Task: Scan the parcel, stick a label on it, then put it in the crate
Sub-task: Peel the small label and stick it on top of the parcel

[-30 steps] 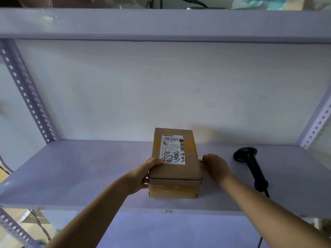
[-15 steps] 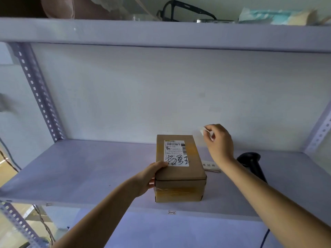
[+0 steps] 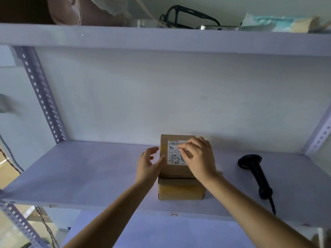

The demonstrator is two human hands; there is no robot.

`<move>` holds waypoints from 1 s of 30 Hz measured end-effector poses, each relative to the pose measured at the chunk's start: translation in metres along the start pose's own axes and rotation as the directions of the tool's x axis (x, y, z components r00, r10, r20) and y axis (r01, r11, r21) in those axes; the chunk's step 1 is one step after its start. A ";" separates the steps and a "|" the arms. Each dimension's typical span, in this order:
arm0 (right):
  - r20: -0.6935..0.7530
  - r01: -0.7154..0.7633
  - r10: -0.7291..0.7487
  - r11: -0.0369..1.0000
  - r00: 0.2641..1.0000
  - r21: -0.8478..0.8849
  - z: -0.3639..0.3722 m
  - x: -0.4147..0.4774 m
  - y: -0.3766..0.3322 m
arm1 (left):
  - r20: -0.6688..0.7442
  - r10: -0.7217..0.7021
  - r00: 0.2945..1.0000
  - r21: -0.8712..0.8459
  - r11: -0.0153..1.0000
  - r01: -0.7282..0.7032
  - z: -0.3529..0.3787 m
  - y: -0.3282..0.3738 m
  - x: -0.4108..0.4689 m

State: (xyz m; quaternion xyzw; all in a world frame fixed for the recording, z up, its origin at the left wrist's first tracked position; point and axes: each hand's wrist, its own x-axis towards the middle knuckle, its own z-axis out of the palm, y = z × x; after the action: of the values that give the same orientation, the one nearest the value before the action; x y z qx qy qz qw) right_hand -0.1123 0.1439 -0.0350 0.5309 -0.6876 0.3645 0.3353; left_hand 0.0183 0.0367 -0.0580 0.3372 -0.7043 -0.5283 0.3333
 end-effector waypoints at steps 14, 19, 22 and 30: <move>-0.133 0.093 -0.097 0.995 0.986 -0.039 -0.008 -0.014 -0.008 | 0.255 0.024 0.967 -0.304 0.951 0.057 -0.004 0.035 -0.023; -0.142 0.086 -0.092 0.995 0.986 -0.046 -0.013 -0.015 -0.005 | 0.257 0.013 0.966 -0.306 0.950 0.069 0.001 0.036 -0.022; -0.151 0.087 -0.091 0.996 0.984 -0.035 -0.014 -0.015 -0.005 | 0.261 0.014 0.965 -0.307 0.949 0.069 0.005 0.037 -0.022; -0.156 0.082 -0.086 0.996 0.984 -0.030 -0.018 -0.014 -0.005 | 0.266 0.032 0.963 -0.338 0.939 0.062 0.009 0.042 -0.024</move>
State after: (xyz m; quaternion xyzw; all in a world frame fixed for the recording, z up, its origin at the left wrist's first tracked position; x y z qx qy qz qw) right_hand -0.1029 0.1648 -0.0373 0.5251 -0.6403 0.3827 0.4098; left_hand 0.0189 0.0703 -0.0219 0.2050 -0.6372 -0.6863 0.2846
